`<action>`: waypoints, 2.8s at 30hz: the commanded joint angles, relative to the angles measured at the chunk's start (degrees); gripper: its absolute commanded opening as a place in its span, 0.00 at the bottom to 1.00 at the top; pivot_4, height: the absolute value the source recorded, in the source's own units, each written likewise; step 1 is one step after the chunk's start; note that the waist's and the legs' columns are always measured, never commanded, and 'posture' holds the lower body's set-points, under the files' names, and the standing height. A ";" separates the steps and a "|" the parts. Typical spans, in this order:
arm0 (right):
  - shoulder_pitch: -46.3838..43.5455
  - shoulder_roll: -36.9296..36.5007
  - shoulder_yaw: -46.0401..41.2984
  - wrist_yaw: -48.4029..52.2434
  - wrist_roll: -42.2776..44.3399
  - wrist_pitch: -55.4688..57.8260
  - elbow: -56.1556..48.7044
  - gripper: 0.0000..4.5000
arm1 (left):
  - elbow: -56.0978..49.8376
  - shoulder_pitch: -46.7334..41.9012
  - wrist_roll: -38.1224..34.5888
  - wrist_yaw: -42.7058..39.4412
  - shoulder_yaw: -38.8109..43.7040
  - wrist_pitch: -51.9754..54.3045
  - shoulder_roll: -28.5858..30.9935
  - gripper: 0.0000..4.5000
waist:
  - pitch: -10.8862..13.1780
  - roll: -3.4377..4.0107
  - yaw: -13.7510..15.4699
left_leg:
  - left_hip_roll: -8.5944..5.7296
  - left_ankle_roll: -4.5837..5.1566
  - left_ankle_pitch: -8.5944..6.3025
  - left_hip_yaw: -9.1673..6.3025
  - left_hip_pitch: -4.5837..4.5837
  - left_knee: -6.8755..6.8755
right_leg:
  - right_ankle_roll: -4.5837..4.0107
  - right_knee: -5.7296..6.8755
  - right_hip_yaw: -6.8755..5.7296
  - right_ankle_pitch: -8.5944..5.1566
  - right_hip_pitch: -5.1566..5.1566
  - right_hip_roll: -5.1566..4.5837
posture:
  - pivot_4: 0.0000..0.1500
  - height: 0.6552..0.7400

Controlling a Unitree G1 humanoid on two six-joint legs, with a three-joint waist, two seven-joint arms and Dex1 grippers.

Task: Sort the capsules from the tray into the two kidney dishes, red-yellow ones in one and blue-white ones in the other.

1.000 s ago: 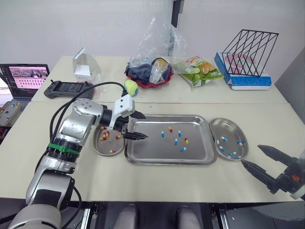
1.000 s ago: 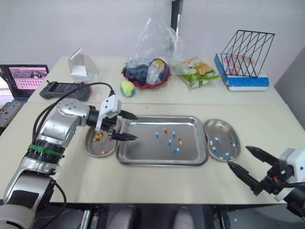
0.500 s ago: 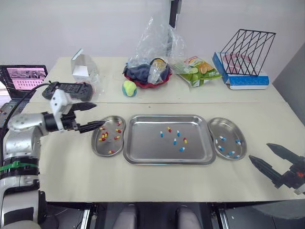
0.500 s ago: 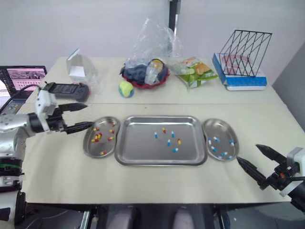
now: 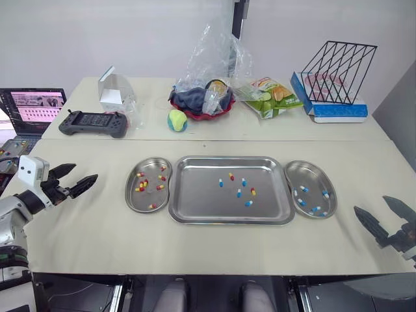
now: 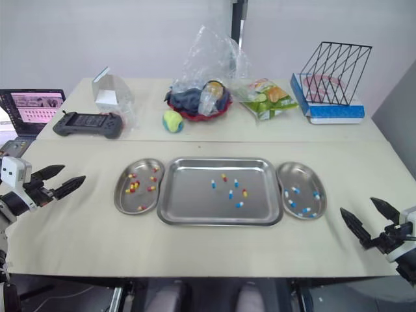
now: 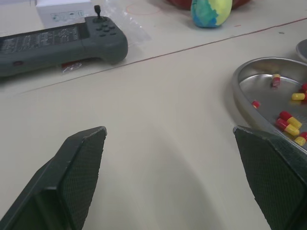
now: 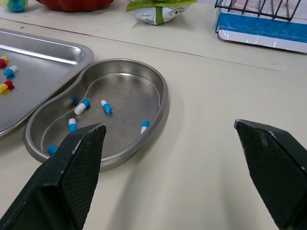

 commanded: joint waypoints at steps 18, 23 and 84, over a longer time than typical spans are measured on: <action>-4.93 -7.81 4.33 7.26 2.15 4.45 -0.97 1.00 | -14.74 10.70 -4.13 -8.47 2.13 0.11 4.75 0.99 | -0.02 0.05 -0.74 | 0.03 0.00 -0.01 0.10 0.04 -0.07 | -0.01 -0.04 0.10 0.00 -0.05 0.01 | 1.00 0.94; -8.19 -10.01 7.03 8.67 3.31 7.95 -3.88 1.00 | -20.26 16.57 -12.34 -14.14 6.13 13.10 6.95 0.99 | -0.01 0.06 -0.80 | 0.08 0.01 -0.01 0.10 0.04 -0.06 | -0.03 -0.02 0.07 -0.02 -0.06 0.03 | 1.00 0.94; -42.95 20.67 55.95 -24.79 -22.13 39.80 -7.75 0.60 | -50.93 30.95 -18.04 -10.45 8.24 13.43 -2.39 1.00 | -0.01 0.01 -1.41 | 0.30 -0.14 -0.11 0.07 -0.13 -0.09 | -0.24 0.06 -0.02 -0.03 -0.48 0.20 | 1.00 0.94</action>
